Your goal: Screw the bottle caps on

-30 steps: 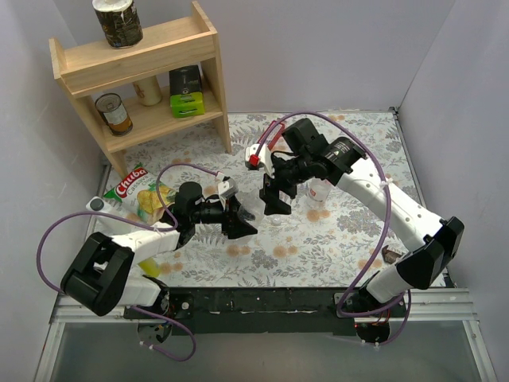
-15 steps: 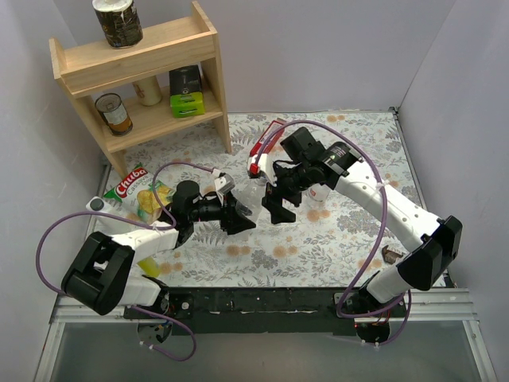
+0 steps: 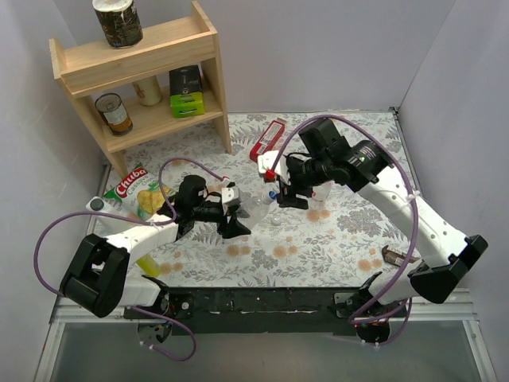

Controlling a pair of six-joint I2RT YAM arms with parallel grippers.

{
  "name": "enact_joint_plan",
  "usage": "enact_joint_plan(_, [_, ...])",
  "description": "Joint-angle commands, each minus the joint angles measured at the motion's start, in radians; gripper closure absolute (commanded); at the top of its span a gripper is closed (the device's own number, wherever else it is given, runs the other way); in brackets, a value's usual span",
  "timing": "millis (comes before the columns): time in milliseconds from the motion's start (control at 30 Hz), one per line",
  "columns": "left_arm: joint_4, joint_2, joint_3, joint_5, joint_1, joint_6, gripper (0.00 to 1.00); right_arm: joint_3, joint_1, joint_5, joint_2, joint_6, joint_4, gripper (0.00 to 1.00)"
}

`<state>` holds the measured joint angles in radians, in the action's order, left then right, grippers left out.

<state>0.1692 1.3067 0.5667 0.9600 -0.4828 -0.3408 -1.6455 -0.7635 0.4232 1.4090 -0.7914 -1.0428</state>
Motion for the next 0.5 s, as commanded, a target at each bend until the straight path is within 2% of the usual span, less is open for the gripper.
enact_joint_plan(0, [-0.163, -0.027, 0.067, 0.051, -0.005, 0.191, 1.0, 0.006, -0.088, 0.026, -0.03, -0.241, -0.025, 0.24])
enact_joint_plan(200, [-0.19, -0.03, 0.075, 0.066, -0.008, 0.194, 1.0, 0.128, -0.212, -0.067, -0.084, -0.364, 0.018, 0.25])
enact_joint_plan(467, [-0.234, -0.032, 0.082, 0.088, -0.008, 0.241, 1.0, 0.213, -0.224, -0.172, -0.131, -0.382, 0.116, 0.31])
